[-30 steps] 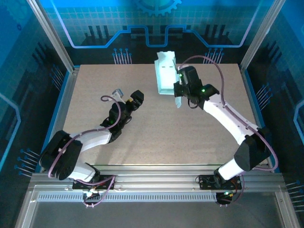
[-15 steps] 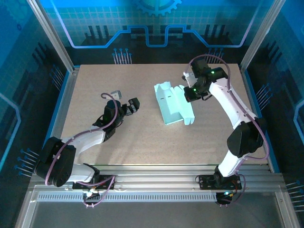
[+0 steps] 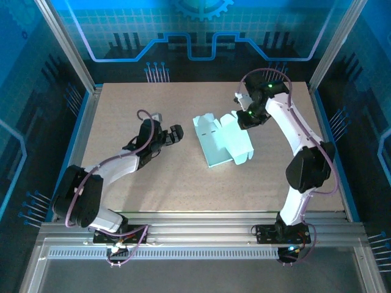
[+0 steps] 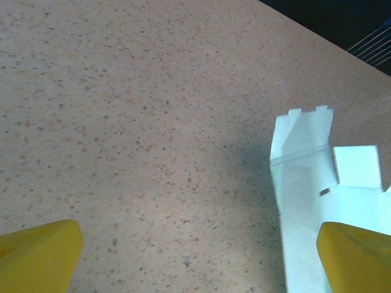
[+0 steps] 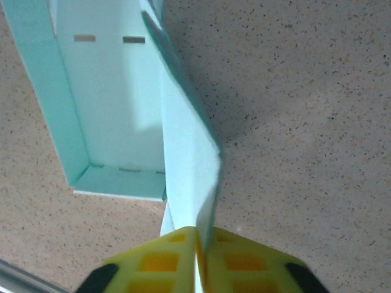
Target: Fold the paper box
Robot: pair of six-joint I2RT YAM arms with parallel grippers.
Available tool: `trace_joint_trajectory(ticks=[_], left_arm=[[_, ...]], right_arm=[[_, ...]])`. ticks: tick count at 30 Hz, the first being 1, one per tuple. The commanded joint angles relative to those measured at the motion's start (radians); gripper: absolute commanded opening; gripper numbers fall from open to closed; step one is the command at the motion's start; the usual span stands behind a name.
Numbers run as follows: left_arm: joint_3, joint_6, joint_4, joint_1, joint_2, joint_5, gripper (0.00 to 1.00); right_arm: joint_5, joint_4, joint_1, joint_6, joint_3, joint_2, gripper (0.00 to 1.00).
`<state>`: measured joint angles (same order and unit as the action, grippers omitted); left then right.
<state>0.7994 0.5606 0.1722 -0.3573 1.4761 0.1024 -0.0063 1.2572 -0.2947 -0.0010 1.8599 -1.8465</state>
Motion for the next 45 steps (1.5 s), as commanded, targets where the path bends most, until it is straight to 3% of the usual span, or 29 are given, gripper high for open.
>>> trace_joint_trajectory(ticks=[1,8,12,16,24,30,34,38,45], left_arm=[[0.083,0.042,-0.159,-0.002,0.044,-0.050,0.99],[0.127,0.043,-0.160,0.002,0.108,-0.060,0.99],[0.155,0.023,-0.145,0.004,0.132,-0.070,0.99],[0.203,0.007,-0.146,0.012,0.177,-0.096,0.99],[0.267,-0.002,-0.177,0.021,0.232,-0.119,0.99],[0.253,-0.006,-0.172,0.023,0.234,-0.099,0.99],[0.239,0.000,-0.162,0.023,0.232,-0.102,0.99],[0.216,0.005,-0.158,0.023,0.214,-0.108,0.99],[0.165,-0.006,-0.149,0.023,0.160,-0.105,0.99]], right_arm=[[0.038,0.058,-0.030,-0.003,0.058,-0.069,0.32],[-0.004,-0.008,-0.040,0.012,0.075,-0.051,0.60],[-0.020,-0.099,-0.028,0.055,0.015,0.036,0.78],[0.041,-0.209,-0.017,0.142,-0.096,0.161,0.89],[0.267,-0.473,-0.054,0.461,-0.569,0.583,0.88],[0.511,-0.585,-0.280,0.922,-0.945,0.876,0.80],[0.575,-0.571,-0.400,1.231,-1.042,0.857,0.76],[0.645,-0.508,-0.513,1.482,-1.008,0.724,0.72],[0.595,-0.528,-0.591,1.642,-0.878,0.478,0.66]])
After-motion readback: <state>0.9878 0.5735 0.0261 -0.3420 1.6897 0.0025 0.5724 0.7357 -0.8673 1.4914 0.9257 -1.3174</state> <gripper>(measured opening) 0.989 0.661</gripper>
